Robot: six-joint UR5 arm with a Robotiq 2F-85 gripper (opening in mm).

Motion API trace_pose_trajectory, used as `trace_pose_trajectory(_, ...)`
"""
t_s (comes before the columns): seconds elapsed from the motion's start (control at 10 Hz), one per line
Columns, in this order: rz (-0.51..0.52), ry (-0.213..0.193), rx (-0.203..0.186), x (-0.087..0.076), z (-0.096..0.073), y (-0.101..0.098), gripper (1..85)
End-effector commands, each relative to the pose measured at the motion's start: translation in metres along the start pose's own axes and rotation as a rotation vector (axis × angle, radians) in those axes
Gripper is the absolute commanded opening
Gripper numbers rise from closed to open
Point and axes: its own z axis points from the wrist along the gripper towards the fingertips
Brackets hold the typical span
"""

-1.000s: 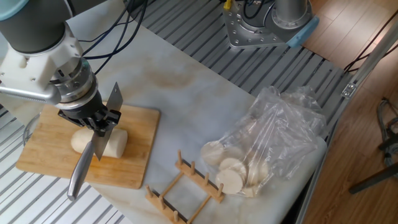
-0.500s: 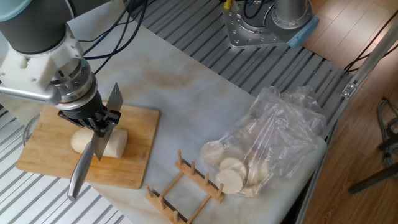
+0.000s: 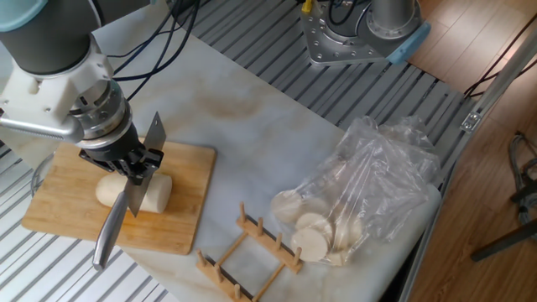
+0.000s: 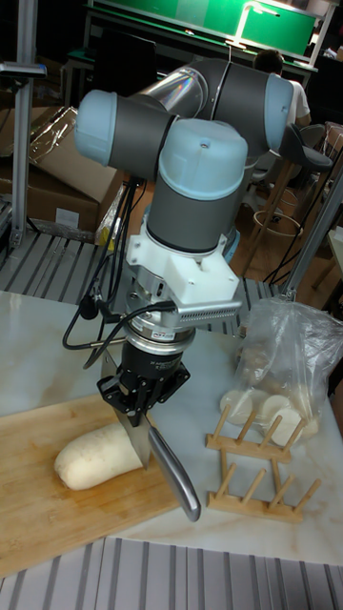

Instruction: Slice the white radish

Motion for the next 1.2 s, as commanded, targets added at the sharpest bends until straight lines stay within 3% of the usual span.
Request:
trace_pose_trajectory(0.0, -0.006, -0.006, 0.004, -0.0004, 0.0023, -0.0021, 1.3)
trace_pose_trajectory(1.1, -0.014, -0.006, 0.026, -0.0009, 0.0076, -0.0084, 1.3)
